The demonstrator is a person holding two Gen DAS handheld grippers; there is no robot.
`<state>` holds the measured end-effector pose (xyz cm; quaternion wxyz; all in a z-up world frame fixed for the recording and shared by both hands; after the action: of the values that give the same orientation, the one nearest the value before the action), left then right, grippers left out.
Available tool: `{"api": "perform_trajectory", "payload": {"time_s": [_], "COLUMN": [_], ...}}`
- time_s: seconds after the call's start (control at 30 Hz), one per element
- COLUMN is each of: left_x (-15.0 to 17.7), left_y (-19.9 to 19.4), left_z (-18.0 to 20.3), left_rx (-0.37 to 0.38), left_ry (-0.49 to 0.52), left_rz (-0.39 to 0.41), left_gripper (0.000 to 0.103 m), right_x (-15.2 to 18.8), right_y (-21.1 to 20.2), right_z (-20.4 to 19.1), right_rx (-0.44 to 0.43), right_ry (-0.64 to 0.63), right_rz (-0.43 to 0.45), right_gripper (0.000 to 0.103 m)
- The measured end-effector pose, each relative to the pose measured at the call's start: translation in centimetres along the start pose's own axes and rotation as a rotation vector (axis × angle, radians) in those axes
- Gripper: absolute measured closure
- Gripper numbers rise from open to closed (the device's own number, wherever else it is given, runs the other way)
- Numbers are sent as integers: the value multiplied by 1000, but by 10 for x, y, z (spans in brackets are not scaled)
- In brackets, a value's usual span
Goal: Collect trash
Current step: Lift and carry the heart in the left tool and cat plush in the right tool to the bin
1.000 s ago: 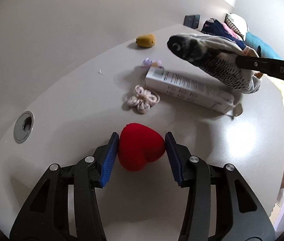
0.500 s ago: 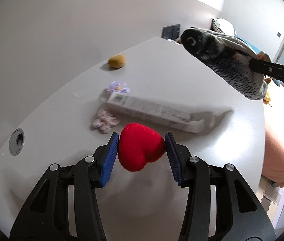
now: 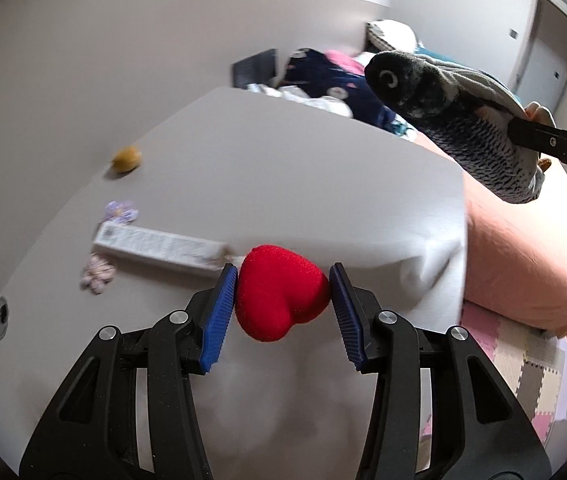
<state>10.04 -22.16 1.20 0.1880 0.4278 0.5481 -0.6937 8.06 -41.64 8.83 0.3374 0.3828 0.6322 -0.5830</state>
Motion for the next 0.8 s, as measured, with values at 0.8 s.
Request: {"api": "perform_trajectory", "payload": {"time_s": [0.8], "left_x": [1], "left_y": [18], "left_z": [190], "left_rx": [215], "left_ry": [202], "left_rz": [-44], "left_gripper": [56], "right_x": [72], "right_y": [-107], "right_z": [167], "right_rx": [258], "right_ry": [190], "right_rz": [-16], "right_gripper": [90]}}
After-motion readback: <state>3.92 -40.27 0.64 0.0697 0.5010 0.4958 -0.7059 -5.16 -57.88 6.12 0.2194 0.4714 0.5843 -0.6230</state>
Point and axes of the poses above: each gripper's, at about its wrist camera, not at the fingertips, and y roughly the way its jaws point, z to its right, x to its underside, the point moved 1 cm from there along y, roughly the way its jaws point, and after that the axes turned 15 degrees about z, right-handed, at the moved point
